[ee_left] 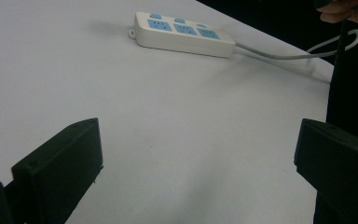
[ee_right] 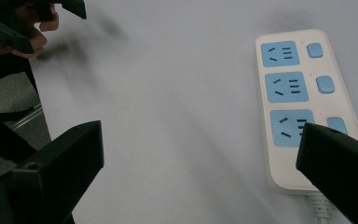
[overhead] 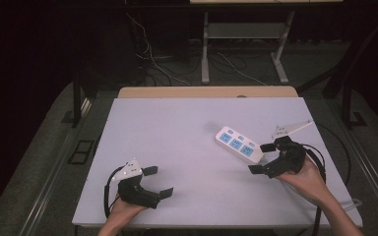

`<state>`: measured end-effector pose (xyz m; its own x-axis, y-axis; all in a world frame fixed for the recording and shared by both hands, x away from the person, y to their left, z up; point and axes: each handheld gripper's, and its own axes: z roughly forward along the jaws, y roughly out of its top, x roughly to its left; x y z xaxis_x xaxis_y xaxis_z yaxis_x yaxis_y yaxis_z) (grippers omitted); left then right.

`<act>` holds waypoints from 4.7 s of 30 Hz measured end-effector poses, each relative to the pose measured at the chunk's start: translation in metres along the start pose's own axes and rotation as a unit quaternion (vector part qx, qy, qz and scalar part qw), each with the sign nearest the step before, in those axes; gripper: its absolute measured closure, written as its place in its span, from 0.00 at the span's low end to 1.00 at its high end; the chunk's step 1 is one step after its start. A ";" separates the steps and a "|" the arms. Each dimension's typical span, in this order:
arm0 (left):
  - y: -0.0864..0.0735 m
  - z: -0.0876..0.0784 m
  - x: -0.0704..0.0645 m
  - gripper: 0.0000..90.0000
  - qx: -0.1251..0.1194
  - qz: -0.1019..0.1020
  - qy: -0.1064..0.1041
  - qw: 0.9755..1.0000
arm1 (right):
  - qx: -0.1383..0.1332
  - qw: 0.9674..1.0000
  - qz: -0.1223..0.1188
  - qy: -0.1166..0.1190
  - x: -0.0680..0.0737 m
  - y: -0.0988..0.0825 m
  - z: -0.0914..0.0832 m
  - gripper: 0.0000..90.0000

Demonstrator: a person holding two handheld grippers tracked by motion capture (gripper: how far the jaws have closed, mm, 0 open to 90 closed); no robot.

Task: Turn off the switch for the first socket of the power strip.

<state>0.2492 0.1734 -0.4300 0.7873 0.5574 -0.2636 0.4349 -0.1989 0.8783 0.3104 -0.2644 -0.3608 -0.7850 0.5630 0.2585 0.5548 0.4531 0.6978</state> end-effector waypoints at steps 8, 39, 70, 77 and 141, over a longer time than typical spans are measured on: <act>0.000 0.000 0.000 0.00 0.000 -0.001 0.000 1.000 | 0.005 1.000 0.001 0.001 -0.006 0.009 0.000 0.01; 0.000 0.000 0.000 0.00 0.000 -0.002 -0.002 1.000 | 0.020 0.999 0.023 -0.023 -0.036 0.032 0.013 0.00; 0.000 0.000 0.001 0.00 0.000 0.000 -0.004 1.000 | 0.039 0.996 0.050 -0.066 -0.072 0.028 0.034 0.28; 0.000 -0.001 0.000 0.00 -0.002 0.001 -0.004 1.000 | 0.033 0.995 0.054 -0.078 -0.081 0.026 0.033 0.64; -0.001 -0.004 0.002 0.00 -0.004 0.004 -0.006 1.000 | 0.076 0.992 0.069 -0.077 -0.097 0.019 0.065 1.00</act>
<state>0.2484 0.1782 -0.4301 0.7962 0.5459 -0.2611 0.4251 -0.1975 0.8833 0.4149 -0.2662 -0.4160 -0.6545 0.7198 0.2313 0.6980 0.4575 0.5509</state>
